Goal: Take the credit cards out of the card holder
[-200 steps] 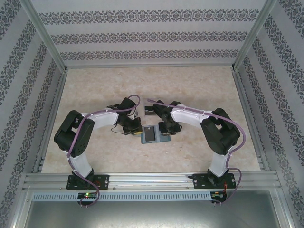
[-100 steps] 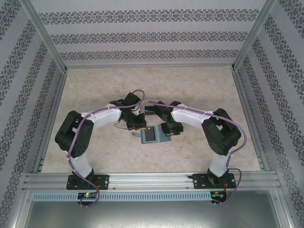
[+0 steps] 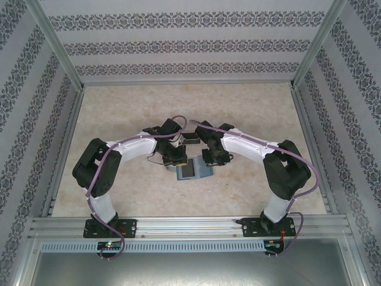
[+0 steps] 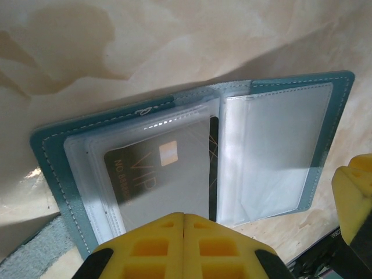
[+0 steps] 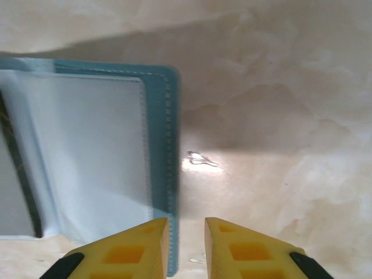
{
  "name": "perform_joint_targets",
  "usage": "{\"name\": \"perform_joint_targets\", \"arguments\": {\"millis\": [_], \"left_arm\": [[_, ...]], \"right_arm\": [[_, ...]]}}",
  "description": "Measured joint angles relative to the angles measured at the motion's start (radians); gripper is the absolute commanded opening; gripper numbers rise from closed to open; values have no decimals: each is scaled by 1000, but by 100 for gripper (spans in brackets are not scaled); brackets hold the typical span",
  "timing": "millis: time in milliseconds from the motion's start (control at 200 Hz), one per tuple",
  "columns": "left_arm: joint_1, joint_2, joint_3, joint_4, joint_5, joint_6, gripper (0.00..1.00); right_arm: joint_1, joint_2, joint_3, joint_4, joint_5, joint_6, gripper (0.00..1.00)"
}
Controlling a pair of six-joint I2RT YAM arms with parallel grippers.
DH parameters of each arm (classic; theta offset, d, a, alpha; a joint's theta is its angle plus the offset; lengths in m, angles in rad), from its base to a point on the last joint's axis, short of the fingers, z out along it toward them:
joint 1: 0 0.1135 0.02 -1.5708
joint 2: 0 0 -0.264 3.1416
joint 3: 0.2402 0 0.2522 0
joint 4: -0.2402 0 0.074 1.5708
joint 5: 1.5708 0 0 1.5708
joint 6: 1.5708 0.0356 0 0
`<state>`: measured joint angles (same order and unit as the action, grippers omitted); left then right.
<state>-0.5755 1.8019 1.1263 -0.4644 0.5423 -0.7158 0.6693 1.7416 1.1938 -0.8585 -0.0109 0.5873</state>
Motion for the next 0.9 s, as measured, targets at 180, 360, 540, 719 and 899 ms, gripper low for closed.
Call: {"name": "perform_joint_targets", "arguments": {"millis": [180, 360, 540, 719, 899], "left_arm": [[-10, 8, -2, 8, 0, -11, 4], [-19, 14, -11, 25, -1, -24, 4], [-20, 19, -20, 27, -5, -26, 3], [-20, 21, -21, 27, -17, -26, 3], [-20, 24, -21, 27, -23, -26, 3]], "right_arm": [[-9, -13, 0, 82, -128, 12, 24], [-20, -12, -31, 221, -291, 52, 19], [-26, 22, -57, 331, -402, 95, 16], [-27, 75, -69, 391, -451, 117, 16], [-33, 83, -73, 400, -454, 125, 21]]}}
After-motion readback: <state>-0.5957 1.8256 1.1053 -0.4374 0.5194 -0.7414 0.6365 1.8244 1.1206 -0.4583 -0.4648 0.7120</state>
